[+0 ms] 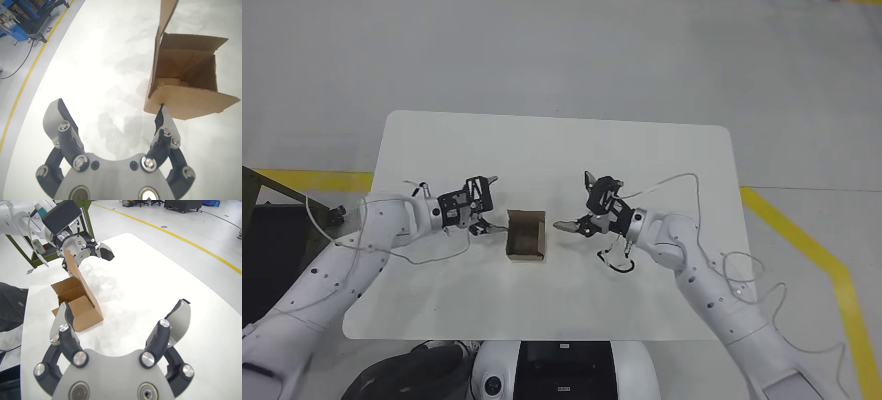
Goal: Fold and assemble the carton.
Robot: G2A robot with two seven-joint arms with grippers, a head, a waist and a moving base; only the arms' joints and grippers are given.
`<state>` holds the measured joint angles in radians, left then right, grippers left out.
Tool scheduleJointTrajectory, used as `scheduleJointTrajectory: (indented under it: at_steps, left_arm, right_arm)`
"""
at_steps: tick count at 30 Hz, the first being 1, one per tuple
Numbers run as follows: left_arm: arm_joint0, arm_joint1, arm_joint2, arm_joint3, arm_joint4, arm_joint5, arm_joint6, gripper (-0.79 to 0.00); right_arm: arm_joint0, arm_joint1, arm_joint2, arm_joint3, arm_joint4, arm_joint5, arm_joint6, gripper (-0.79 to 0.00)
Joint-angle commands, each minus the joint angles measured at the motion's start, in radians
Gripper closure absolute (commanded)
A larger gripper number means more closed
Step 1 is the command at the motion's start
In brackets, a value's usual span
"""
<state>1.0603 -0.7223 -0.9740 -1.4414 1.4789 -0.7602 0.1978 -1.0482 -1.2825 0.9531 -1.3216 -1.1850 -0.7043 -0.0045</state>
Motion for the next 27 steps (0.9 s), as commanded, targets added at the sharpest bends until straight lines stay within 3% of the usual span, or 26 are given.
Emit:
scheduleJointTrajectory:
  at_steps: [1, 14, 22, 27]
  left_arm:
    - [-0.039, -0.015, 0.025, 0.013, -0.004, -0.009, -0.002, -0.785]
    - [-0.309, -0.134, 0.214, 0.113, -0.001, -0.112, -0.053, -0.785]
    - [-0.410, -0.207, 0.305, 0.218, -0.047, -0.160, -0.017, -0.785]
    - [-0.458, -0.234, 0.325, 0.271, -0.040, -0.175, -0.003, -0.785]
  right_arm:
    - [-0.009, 0.004, 0.012, -0.002, -0.001, 0.000, -0.003, -0.785]
    - [-0.080, 0.037, 0.117, -0.018, -0.012, -0.033, -0.032, -0.785]
    - [-0.138, 0.069, 0.170, -0.055, -0.056, -0.188, -0.025, -0.785]
    - [-0.151, 0.075, 0.152, -0.071, -0.097, -0.225, -0.012, -0.785]
